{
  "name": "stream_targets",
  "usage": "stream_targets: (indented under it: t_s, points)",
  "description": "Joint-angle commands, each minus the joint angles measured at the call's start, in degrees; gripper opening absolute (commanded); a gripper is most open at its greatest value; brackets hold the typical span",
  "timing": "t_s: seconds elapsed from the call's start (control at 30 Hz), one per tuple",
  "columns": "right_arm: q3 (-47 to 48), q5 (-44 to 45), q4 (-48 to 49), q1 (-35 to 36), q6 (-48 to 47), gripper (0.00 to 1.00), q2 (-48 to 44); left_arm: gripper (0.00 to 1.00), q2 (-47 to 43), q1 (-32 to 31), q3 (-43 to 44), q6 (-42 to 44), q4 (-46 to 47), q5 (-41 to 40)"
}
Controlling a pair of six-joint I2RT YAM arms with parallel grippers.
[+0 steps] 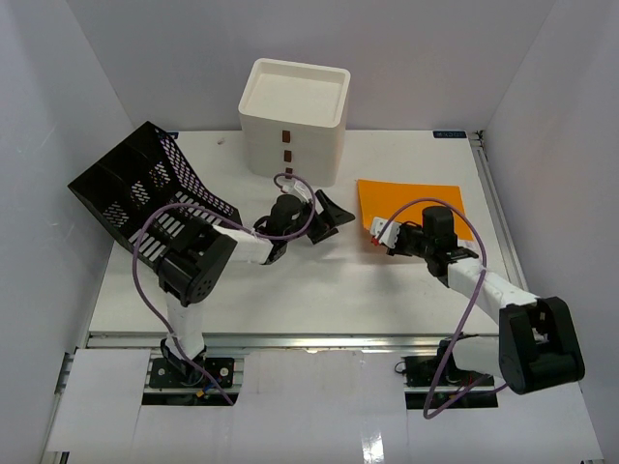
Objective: Organize the desk
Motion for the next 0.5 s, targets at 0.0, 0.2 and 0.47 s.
stream_targets:
  t_s: [0.0,0.2,0.47]
  points:
    - [-2.02,-1.76,-1.80,3.45,1.57,0.08,-5.68,0.98,3.27,-2.05,6.00,-2.66,0.79,0.57]
    - [-2.54,-0.69,-2.55,6.19,1.25,0.08,-7.66,0.98,6.85,-3.97,11.12,-4.21,-1.68,2.78]
    - [-3.77,-2.47,-2.38,7.04,0.84,0.08,-9.11,0.86,6.61,-4.71,10.89,-4.90,-3.92,3.06]
